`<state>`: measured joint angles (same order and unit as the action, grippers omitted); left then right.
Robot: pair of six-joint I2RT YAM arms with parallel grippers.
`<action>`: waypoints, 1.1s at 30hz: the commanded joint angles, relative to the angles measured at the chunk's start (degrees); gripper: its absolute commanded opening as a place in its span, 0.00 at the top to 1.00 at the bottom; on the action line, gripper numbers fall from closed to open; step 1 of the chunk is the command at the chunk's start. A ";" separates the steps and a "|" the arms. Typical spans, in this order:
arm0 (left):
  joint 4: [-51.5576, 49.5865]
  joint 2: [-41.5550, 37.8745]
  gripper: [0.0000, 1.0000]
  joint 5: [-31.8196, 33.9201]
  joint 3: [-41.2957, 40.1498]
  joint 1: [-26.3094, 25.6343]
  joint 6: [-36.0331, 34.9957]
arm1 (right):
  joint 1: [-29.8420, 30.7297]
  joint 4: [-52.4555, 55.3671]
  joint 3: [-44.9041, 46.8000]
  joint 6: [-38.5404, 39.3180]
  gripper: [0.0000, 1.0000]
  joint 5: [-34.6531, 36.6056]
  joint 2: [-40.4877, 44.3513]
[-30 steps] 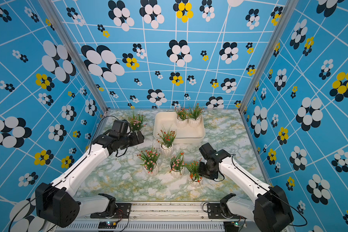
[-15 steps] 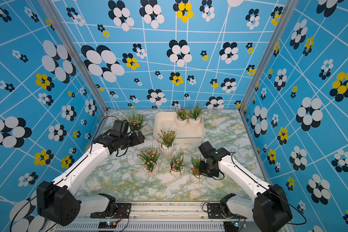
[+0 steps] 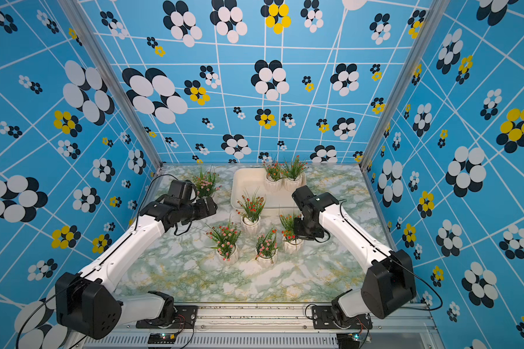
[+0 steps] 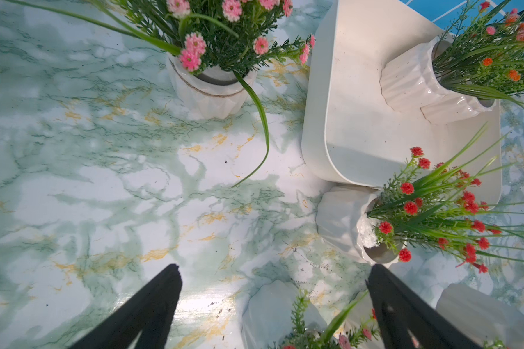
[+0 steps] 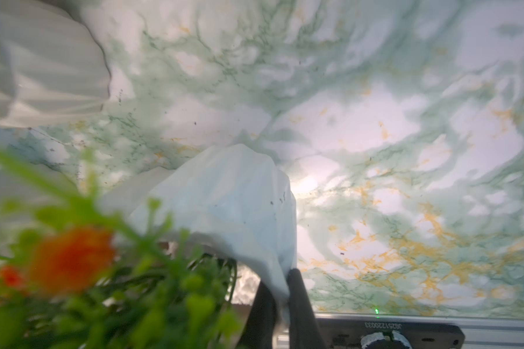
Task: Put the potted gypsophila into the storage box
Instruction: Pick up the baby's breath potted plant from the center of the board, then place the baby's breath potted plant at the storage box.
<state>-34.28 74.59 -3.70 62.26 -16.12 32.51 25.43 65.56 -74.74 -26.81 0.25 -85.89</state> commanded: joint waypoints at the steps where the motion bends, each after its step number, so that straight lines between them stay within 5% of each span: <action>1: -0.59 0.41 0.01 -0.78 -0.19 0.87 -0.35 | -2.75 4.57 -9.51 7.33 1.00 1.61 -4.22; 15: -2.70 -3.62 0.00 -2.12 -2.03 6.09 -2.19 | -11.14 11.13 -50.06 11.49 1.00 3.26 -30.19; 24: -3.86 -5.84 0.01 -2.36 -3.46 8.82 -2.55 | -12.42 12.45 -63.47 8.94 1.00 3.24 -42.57; 33: -4.18 -5.94 0.00 -2.59 -3.77 9.52 -2.55 | -13.12 12.22 -63.52 9.13 1.00 3.35 -46.90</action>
<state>-37.15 69.76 -5.65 59.18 -7.11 31.20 12.97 76.95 -137.08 -17.15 3.11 -132.68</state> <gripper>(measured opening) 0.995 0.086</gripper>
